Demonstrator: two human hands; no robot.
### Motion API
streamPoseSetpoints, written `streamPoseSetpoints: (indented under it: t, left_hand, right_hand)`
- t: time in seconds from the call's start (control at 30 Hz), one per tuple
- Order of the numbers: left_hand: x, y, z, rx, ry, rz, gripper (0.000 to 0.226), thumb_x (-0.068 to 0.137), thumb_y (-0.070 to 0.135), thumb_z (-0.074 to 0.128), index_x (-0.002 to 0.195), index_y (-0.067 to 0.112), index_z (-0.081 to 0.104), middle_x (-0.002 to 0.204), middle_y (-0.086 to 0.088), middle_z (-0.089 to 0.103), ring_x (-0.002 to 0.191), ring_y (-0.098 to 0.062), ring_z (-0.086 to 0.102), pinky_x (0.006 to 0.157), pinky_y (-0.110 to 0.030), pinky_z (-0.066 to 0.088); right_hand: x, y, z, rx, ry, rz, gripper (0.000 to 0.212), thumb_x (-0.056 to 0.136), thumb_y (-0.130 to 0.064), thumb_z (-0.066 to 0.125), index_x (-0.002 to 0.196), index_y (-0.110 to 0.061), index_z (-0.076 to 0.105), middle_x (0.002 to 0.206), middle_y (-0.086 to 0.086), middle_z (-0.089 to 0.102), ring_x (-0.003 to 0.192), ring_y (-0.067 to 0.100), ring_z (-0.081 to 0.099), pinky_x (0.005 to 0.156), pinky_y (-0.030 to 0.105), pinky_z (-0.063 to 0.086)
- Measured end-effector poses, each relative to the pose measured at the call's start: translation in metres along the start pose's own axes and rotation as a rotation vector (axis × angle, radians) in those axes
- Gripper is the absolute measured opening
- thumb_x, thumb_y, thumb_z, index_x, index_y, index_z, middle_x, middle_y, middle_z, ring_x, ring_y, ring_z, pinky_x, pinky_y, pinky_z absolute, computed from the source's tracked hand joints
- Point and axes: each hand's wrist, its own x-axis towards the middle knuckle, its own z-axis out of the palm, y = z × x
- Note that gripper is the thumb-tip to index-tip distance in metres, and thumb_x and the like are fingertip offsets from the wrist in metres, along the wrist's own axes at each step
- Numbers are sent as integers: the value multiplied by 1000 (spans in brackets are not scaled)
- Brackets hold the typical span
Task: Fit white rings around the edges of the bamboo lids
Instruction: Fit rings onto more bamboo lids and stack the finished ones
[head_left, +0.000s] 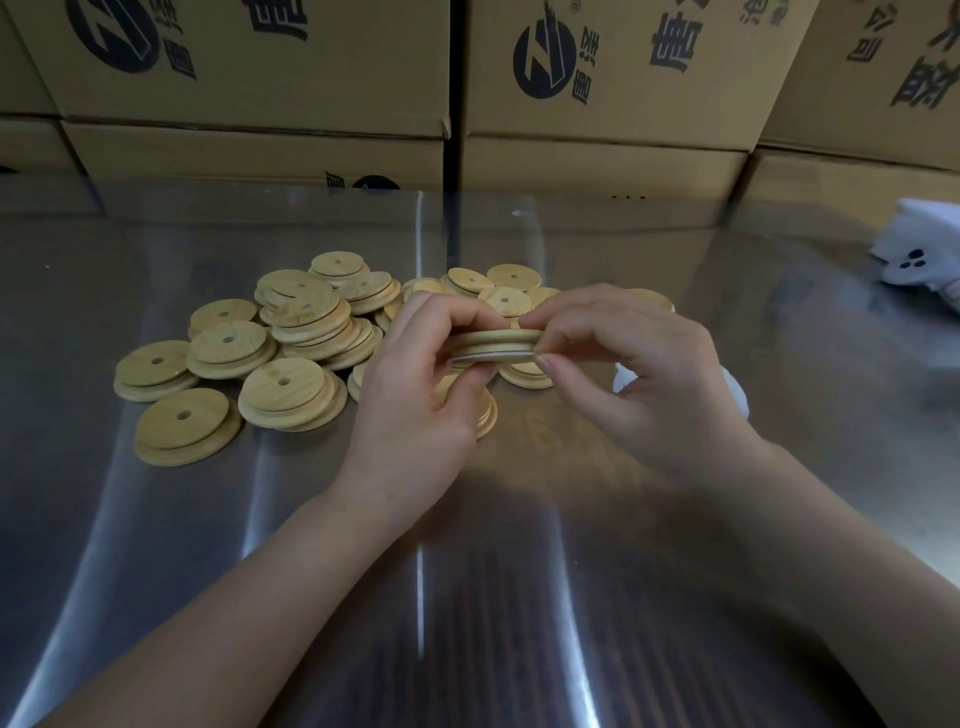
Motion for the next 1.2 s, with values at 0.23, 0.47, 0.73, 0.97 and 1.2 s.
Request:
streamPoseSetpoints:
  t: [0.23, 0.47, 0.73, 0.97, 1.2]
  left_hand:
    - [1, 1, -3, 29, 7, 26, 30, 81, -4, 62, 101, 18, 57, 100, -3, 58, 97, -18, 58, 83, -48, 52]
    - [2, 0, -5, 49, -9, 44, 31, 80, -6, 62, 101, 16, 57, 99, -2, 57, 97, -19, 58, 82, -45, 52]
    - [3, 0, -3, -182, 51, -114, 39, 81, -12, 67, 98, 21, 54, 98, 1, 63, 96, -10, 63, 84, -21, 50]
    - [2, 3, -3, -362, 60, -251, 47, 83, -3, 69, 117, 27, 58, 104, -5, 72, 98, -18, 70, 81, -30, 58]
    - [2, 4, 0, -441, 26, -333, 41, 86, -9, 62, 114, 20, 64, 107, 7, 72, 101, -15, 70, 82, -31, 59]
  right_hand:
    - [0, -1, -1, 29, -6, 22, 3, 85, 5, 67, 85, 2, 69, 97, 11, 68, 96, 14, 63, 78, 27, 56]
    - [-2, 0, 4, 166, 37, 150, 2, 83, 0, 71, 84, -2, 72, 100, 9, 67, 97, 16, 66, 77, 22, 55]
    - [1, 7, -1, 497, 116, 344, 17, 84, 3, 67, 93, -11, 66, 102, 11, 67, 103, 21, 66, 83, 30, 56]
    - [2, 8, 4, 705, 123, 504, 17, 82, 2, 68, 91, -12, 70, 89, -2, 74, 84, 14, 69, 73, 29, 58]
    - [0, 8, 5, 657, 127, 553, 14, 80, -11, 71, 93, -15, 75, 92, -1, 75, 90, 19, 71, 81, 40, 60]
